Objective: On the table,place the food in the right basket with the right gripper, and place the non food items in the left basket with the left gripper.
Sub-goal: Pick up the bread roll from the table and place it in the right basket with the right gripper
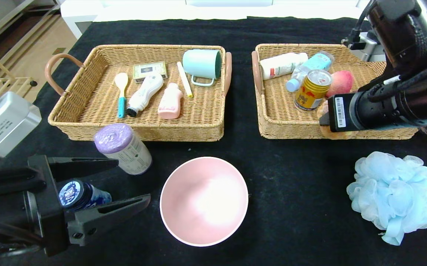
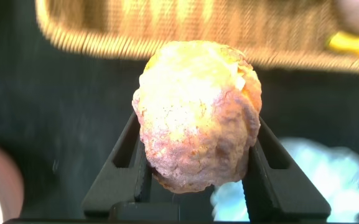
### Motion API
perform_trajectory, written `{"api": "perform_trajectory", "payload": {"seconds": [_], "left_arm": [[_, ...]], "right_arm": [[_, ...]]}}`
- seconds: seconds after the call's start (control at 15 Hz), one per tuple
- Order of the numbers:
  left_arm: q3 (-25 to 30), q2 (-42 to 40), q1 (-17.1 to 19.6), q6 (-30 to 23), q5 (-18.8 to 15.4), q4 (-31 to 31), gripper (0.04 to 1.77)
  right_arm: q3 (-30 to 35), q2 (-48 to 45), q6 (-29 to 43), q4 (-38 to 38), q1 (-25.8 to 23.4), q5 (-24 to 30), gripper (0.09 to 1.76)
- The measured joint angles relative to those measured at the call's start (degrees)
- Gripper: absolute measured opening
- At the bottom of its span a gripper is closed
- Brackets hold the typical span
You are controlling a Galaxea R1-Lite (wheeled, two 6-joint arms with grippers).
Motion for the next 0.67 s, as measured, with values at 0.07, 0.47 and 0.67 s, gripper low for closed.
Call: {"api": "perform_trajectory", "payload": {"seconds": [0.07,0.47,0.67], "left_arm": [[0.0,0.0,0.0,0.0,0.0,0.0,1.72],[0.0,0.0,0.0,0.0,0.0,0.0,1.72],[0.0,0.1,0.0,0.1,0.0,0.0,1.72]], "right_arm": [[-1.0,0.6,-0.7,-1.4,-0.6,0.3,0.86],[-5.4,4.5,-5.8,-8.0,-6.5,0.2,0.86],[-6.8,5.4,-5.9,-8.2,-10.2,0.2,0.86]]}}
